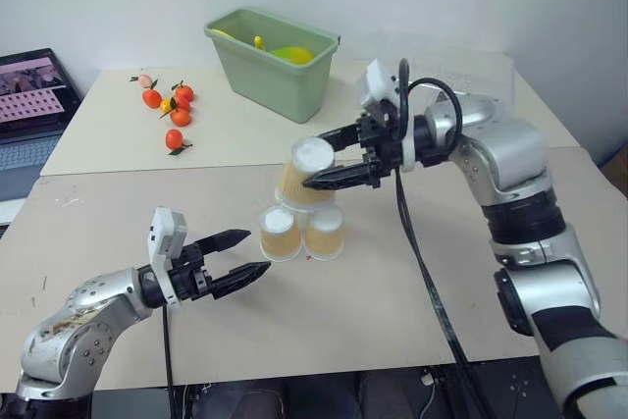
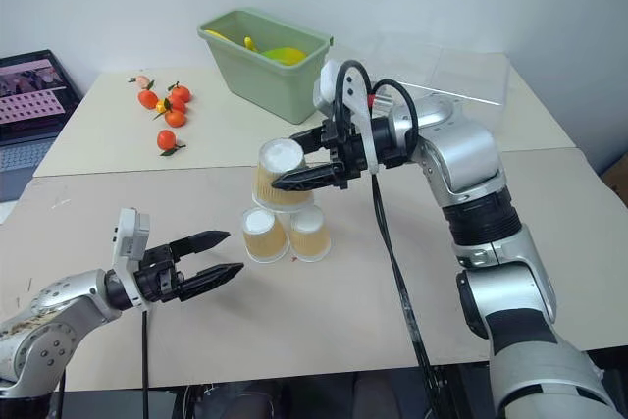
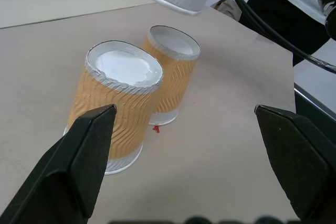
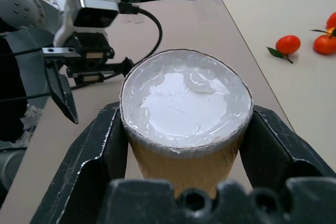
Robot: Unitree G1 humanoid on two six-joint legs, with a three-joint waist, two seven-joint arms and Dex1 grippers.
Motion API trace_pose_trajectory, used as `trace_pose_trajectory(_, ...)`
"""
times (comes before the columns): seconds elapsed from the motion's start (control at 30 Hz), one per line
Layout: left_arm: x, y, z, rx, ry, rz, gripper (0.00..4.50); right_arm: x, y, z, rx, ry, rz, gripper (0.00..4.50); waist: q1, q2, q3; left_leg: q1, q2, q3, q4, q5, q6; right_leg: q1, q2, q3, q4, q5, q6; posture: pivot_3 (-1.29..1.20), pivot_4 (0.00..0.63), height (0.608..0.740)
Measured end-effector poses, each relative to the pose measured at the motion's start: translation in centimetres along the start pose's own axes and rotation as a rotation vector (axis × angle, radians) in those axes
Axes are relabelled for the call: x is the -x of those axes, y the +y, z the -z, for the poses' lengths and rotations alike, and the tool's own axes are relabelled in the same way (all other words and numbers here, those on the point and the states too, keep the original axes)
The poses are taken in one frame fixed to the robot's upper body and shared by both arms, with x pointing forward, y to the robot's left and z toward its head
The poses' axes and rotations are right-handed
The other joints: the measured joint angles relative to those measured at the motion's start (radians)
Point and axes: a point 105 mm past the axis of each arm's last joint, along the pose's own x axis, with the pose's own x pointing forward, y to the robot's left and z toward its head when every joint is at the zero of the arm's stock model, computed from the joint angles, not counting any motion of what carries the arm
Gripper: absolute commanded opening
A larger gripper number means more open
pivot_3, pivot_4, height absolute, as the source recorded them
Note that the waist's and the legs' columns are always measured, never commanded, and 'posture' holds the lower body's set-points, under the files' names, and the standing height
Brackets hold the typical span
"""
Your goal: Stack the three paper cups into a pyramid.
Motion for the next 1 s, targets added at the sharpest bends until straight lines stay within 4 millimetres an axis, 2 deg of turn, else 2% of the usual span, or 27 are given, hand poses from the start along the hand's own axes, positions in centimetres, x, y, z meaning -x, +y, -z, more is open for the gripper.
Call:
trace_pose_trajectory(0.63, -0.4, 0.0, -0.1, -0.002, -0.005, 0.015, 4.5, -0.7, 0.4, 0.9, -0.056, -0.011, 0.004, 2.82, -0.001, 0.0, 0.0, 0.0, 0.0, 0.0, 0.001, 0.0, 0.0, 0.0, 0.0, 0.0, 0.001, 0.0, 0.0, 0.0, 0.15, 0.738)
trace_pose_trajectory(0.8, -0.5, 0.0, 0.0, 0.001, -0.01, 0.013, 4.5, -1.6, 0.9, 2.1, -0.094, 0.001, -0.027, 2.82, -0.002, 0.0, -0.001, 0.0, 0.0, 0.001, 0.001, 0.0, 0.0, -0.001, 0.0, 0.0, 0.008, 0.0, 0.0, 0.0, 0.15, 0.738)
trace_pose_trajectory(1.0, -0.5, 0.0, 0.0, 0.006, -0.018, 0.008, 4.5, -2.2, 1.0, 2.6, -0.111, 0.004, -0.042, 2.82, -0.001, 0.0, -0.001, 0.0, 0.0, 0.001, 0.002, 0.0, 0.0, -0.001, 0.0, 0.0, 0.01, 0.0, 0.0, 0.0, 0.15, 0.738)
